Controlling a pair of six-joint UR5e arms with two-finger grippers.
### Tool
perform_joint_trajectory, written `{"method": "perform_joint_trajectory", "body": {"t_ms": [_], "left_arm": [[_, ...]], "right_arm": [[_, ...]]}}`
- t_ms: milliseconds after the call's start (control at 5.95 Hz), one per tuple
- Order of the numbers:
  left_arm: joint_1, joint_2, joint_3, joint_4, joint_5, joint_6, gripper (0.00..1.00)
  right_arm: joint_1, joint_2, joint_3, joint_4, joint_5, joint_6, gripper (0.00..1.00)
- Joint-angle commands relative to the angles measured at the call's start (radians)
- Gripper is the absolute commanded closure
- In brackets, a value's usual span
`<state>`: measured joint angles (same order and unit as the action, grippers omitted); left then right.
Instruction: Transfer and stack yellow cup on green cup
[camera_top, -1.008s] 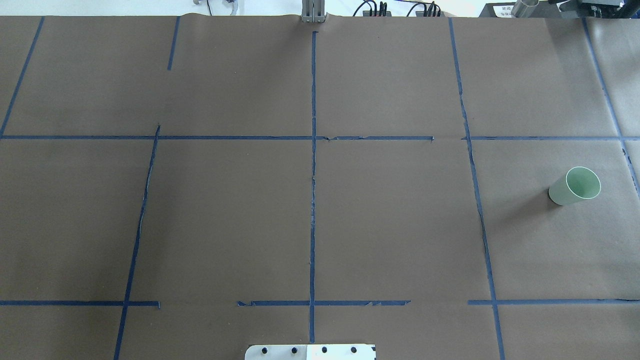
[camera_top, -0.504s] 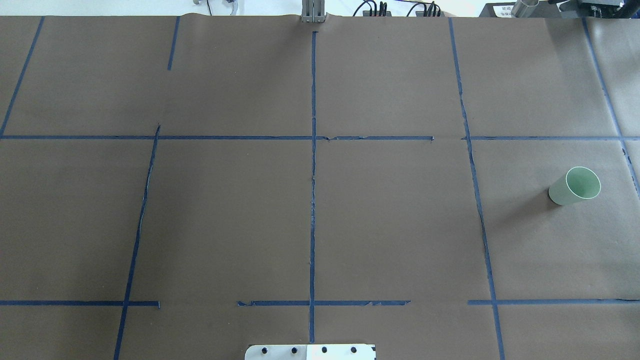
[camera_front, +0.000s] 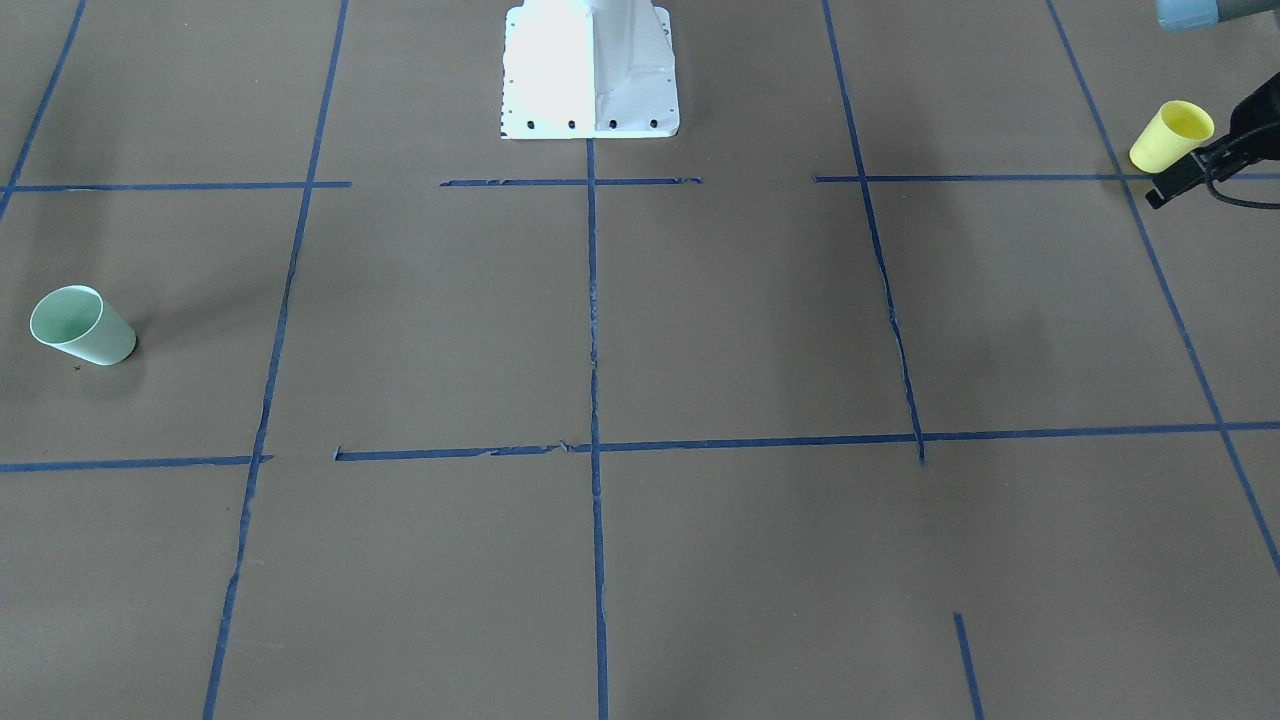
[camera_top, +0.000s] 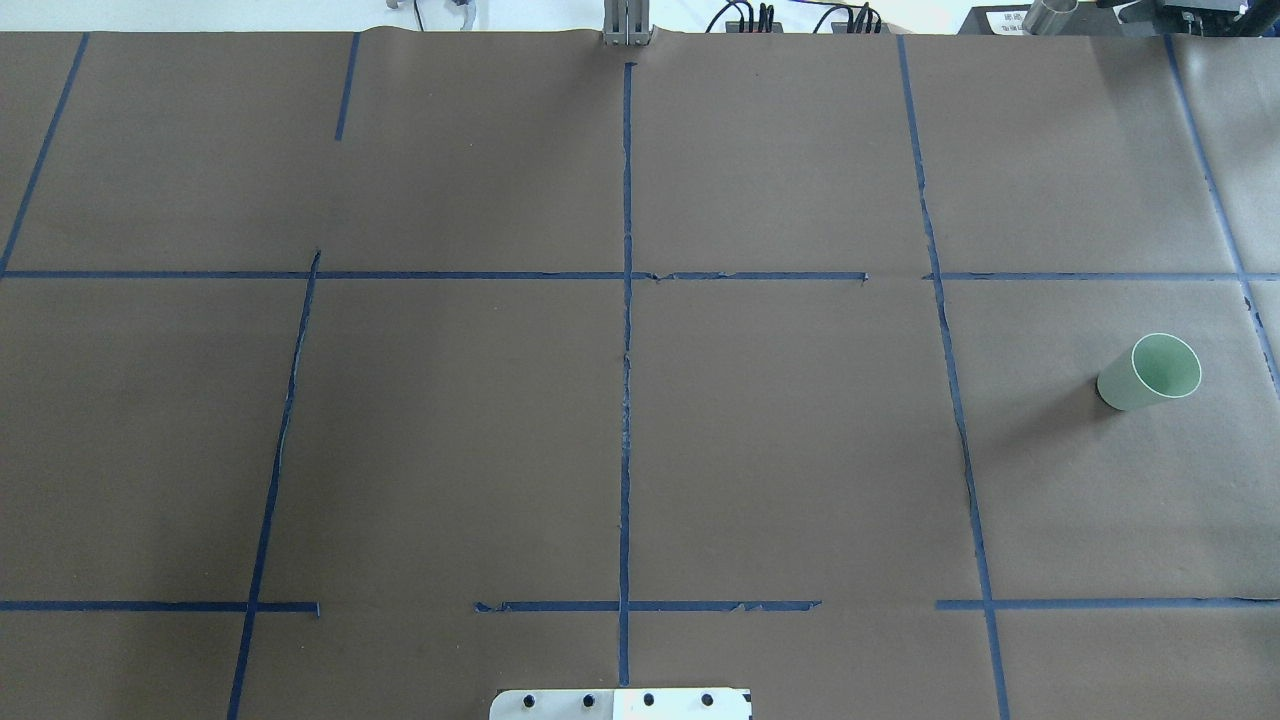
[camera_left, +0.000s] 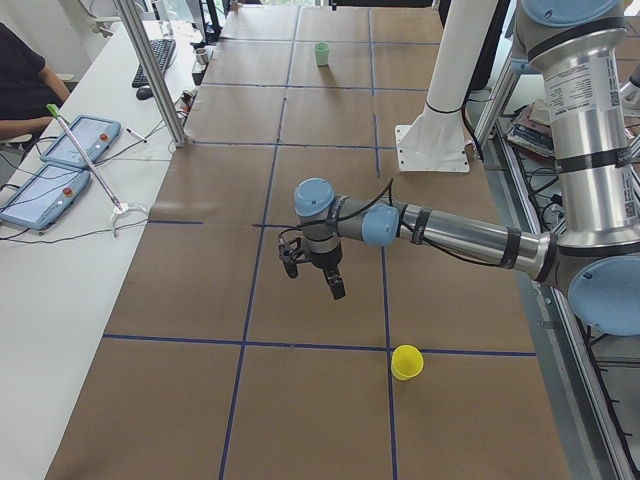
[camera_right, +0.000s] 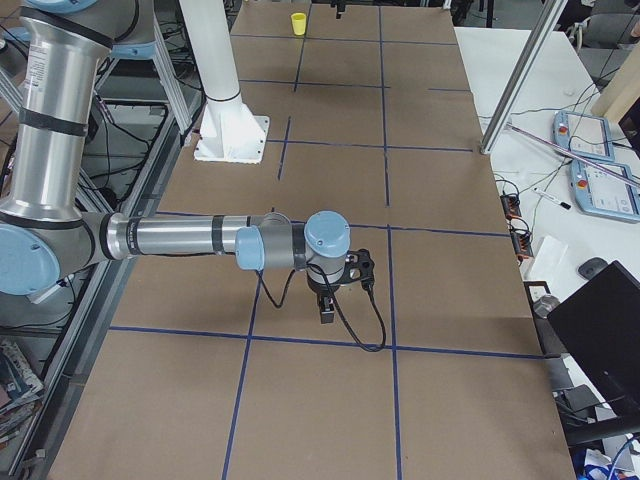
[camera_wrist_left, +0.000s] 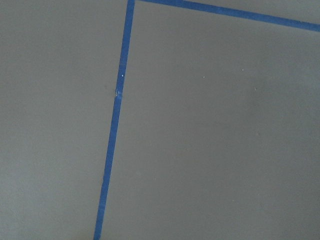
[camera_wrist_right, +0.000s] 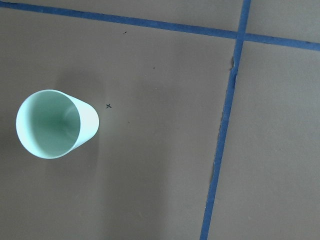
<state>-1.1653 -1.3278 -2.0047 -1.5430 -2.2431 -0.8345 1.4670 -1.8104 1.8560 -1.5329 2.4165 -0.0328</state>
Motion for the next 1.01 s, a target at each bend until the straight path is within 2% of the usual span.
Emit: {"method": "perform_joint_trajectory", "body": {"t_ms": [0, 336, 504, 672, 840], "left_arm": [[0.24, 0.002, -0.047, -0.017, 0.233, -0.474, 0.0], [0.414, 0.005, -0.048, 0.003, 0.424, -0.978, 0.0], [0.503, 0.005, -0.049, 0.121, 0.541, -1.205, 0.0], [0.56, 0.009, -0.051, 0.217, 0.603, -1.441, 0.0], [0.569, 0.018, -0.046, 0.319, 0.632, -1.544, 0.0]], "right_arm": [[-0.013, -0.006, 0.0, 0.0, 0.012, -0.002, 0.0], [-0.023, -0.007, -0.004, 0.0, 0.012, -0.005, 0.0], [-0.025, -0.007, -0.004, 0.0, 0.01, -0.007, 0.0], [-0.028, -0.007, -0.004, 0.0, 0.01, -0.006, 0.0], [-0.045, -0.018, -0.004, 0.0, 0.018, -0.006, 0.0]]}}
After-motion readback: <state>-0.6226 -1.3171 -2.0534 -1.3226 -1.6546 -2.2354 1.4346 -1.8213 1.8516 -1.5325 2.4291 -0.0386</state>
